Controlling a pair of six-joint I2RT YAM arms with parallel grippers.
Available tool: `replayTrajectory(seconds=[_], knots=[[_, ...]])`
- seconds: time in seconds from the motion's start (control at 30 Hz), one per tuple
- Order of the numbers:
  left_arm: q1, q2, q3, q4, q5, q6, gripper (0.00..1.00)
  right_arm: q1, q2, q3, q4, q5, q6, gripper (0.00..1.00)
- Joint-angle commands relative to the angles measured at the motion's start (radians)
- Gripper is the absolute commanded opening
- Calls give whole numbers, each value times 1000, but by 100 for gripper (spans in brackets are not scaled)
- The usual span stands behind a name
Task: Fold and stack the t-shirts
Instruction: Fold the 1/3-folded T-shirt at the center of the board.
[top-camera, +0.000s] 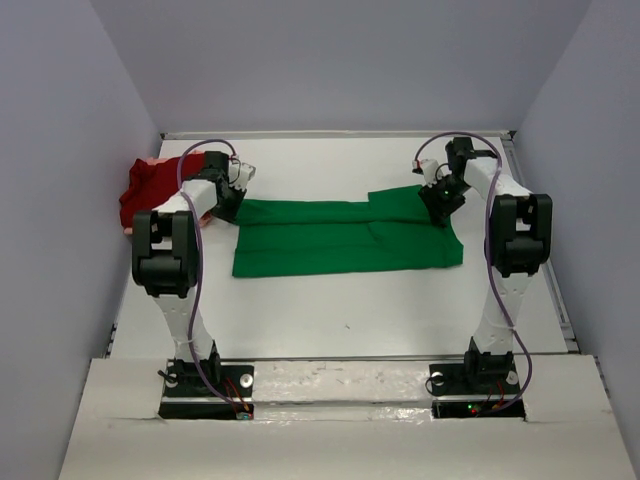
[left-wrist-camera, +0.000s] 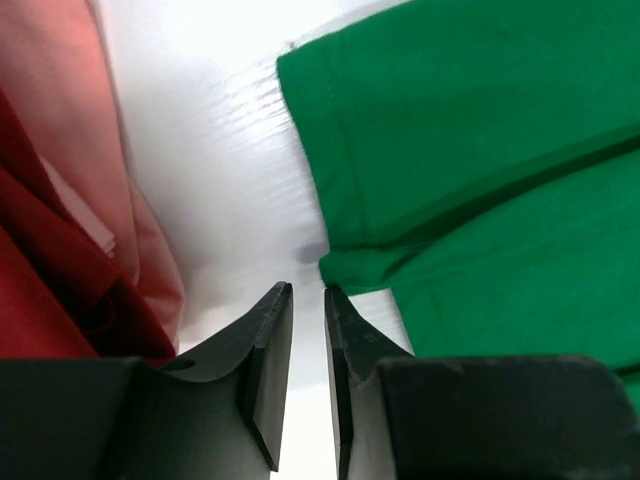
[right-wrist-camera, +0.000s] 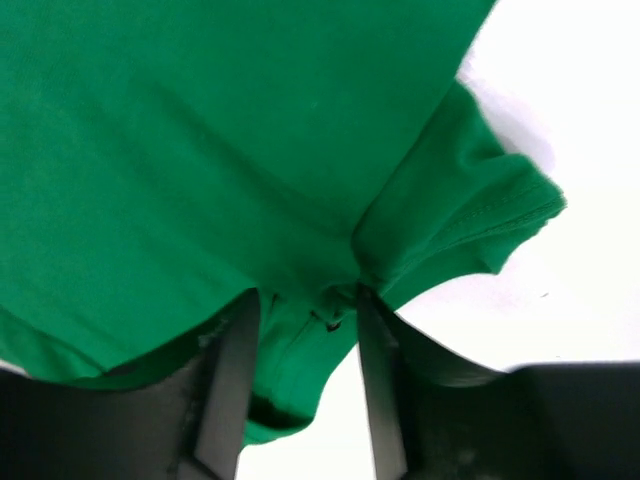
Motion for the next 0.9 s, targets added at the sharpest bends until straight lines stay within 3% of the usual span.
replayTrajectory(seconds=[0.0, 0.03, 0.2, 0.57, 0.87], knots=[[0, -93, -16, -22, -75, 32, 32, 4, 3, 68, -95, -21, -22, 54], [0, -99, -18, -25, -92, 36, 32, 4, -1, 71, -110, -20, -28, 58], [-18, -134, -30, -47, -181, 63, 32, 4, -5, 120, -183, -7, -48, 63], [-15, -279, 2, -2, -230, 14, 39, 4, -97, 275, -92, -110, 1, 62], [-6, -311, -57, 84, -230, -40, 42, 13, 148, 493, -27, -308, 111, 55]])
